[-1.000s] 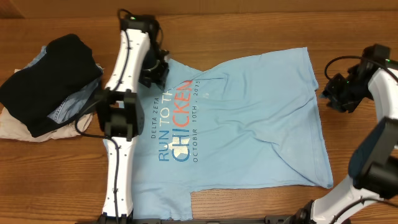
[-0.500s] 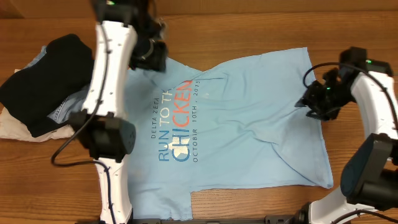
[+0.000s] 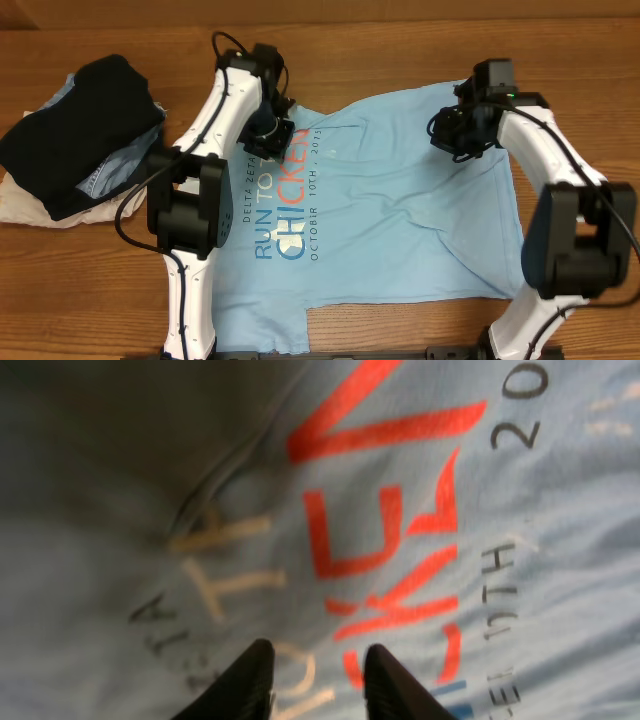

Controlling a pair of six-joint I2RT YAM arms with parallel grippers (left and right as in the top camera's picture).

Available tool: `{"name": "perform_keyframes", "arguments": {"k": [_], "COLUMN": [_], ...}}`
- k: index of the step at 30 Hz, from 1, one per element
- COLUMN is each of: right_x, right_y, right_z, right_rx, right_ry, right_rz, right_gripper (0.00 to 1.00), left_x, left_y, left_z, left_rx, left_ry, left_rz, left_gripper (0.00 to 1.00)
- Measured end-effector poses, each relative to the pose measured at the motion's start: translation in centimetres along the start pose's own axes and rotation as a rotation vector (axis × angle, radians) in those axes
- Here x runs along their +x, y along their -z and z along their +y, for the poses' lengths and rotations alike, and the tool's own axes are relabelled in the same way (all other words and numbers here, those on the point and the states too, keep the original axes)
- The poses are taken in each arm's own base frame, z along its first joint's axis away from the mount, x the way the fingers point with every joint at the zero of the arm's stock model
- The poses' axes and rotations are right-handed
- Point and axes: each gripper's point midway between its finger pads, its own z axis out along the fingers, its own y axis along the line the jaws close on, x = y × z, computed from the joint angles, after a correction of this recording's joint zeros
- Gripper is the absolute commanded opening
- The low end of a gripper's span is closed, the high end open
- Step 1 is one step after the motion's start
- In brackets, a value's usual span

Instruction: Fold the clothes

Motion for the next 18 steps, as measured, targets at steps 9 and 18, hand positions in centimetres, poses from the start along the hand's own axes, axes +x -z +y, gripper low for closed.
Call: {"name": "perform_keyframes", "arguments": {"k": [9, 18], "right_x": [-1.3, -2.8], "right_y": [-4.4, -5.2], "right_z": [-1.3, -0.7], "right_rx": [-0.002, -0.038], "right_ry": [-0.024, -0.036], "right_rz": [-0.017, -0.061], "right_gripper": [0.06, 0.06], "left_x": [-3.6, -8.7], "left_y": [-2.2, -1.8], "left_z": [0.5, 1.2], "left_rx": [-0.010, 0.020], "left_ry": [0.006, 0.107], "left_rz": [-0.161, -0.371], "left_gripper": [0.29, 0.22]}}
